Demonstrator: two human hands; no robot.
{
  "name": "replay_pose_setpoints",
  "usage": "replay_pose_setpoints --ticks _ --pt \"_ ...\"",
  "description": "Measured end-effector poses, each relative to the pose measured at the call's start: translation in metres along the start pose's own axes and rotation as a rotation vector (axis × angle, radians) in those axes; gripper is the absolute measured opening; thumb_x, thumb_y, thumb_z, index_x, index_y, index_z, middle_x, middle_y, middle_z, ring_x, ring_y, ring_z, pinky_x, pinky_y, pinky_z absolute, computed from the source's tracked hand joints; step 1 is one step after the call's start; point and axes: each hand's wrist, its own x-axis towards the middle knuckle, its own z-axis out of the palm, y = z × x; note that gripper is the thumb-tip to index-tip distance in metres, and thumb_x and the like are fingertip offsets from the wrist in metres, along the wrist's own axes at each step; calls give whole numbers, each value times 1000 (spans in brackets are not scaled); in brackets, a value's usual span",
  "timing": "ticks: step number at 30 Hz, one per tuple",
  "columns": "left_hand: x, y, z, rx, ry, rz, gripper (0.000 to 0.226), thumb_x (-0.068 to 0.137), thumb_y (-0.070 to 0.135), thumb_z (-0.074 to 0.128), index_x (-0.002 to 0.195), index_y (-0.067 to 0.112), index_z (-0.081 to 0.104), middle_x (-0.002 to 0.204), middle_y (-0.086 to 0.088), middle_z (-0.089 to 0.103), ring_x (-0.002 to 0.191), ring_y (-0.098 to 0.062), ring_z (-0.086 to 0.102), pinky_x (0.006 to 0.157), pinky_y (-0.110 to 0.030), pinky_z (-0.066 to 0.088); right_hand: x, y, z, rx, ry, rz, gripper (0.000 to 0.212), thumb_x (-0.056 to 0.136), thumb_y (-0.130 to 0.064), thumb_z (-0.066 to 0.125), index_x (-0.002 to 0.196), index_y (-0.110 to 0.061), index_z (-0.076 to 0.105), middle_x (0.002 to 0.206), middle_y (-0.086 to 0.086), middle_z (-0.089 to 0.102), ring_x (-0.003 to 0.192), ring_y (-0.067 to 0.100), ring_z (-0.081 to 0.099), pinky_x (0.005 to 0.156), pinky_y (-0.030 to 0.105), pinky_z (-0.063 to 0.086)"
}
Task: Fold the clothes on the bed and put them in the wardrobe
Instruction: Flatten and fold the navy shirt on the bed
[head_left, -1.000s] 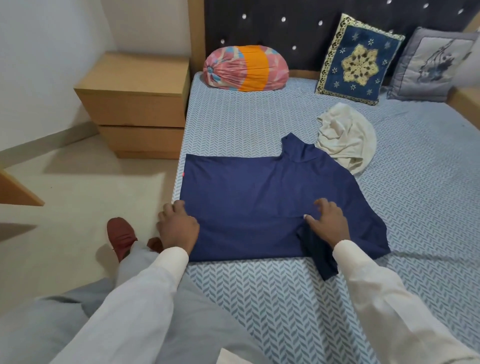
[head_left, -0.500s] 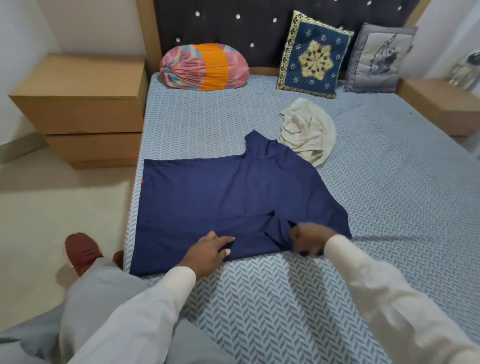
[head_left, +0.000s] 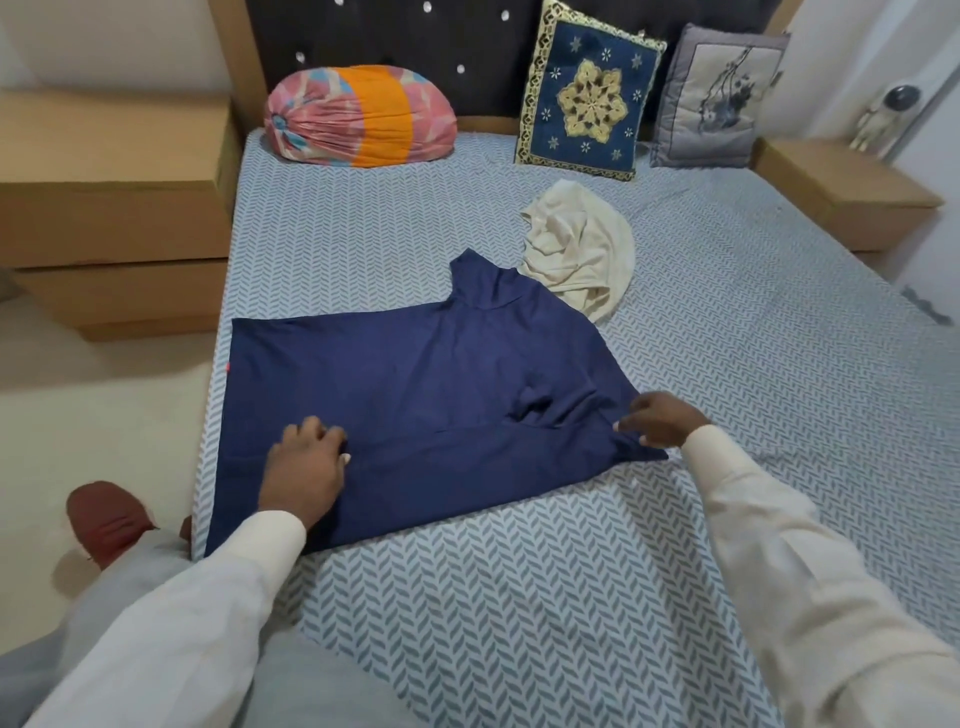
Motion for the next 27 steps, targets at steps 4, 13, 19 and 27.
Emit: replay_pose_setpoints --ticks 4,13,19,27 --pt "2 -28 -4 46 -13 -1 20 91 34 61 102 18 61 103 -10 57 95 -34 51 77 -42 41 19 15 19 -76 188 9 12 77 -17 71 72 -19 61 91 16 70 86 29 68 83 38 56" --pt "0 -61 -13 126 -42 -2 15 93 29 56 103 18 56 103 -9 56 94 -33 50 78 -42 39 -9 -69 67 -205 281 -487 45 80 -24 57 123 -31 51 106 6 62 102 32 60 83 42 51" --pt "0 -75 -22 187 -100 -51 13 96 26 48 104 17 53 106 -8 55 99 -31 51 81 -40 41 5 -111 89 -671 8 -461 13 88 -32 58 99 -38 64 119 -2 65 105 28 62 76 33 45" --pt "6 -73 -31 173 -119 -118 14 95 22 45 107 17 51 108 -8 55 102 -31 53 81 -40 43 1 -114 111 -600 253 -489 20 90 -21 51 109 -24 58 114 6 63 100 34 62 71 33 38"
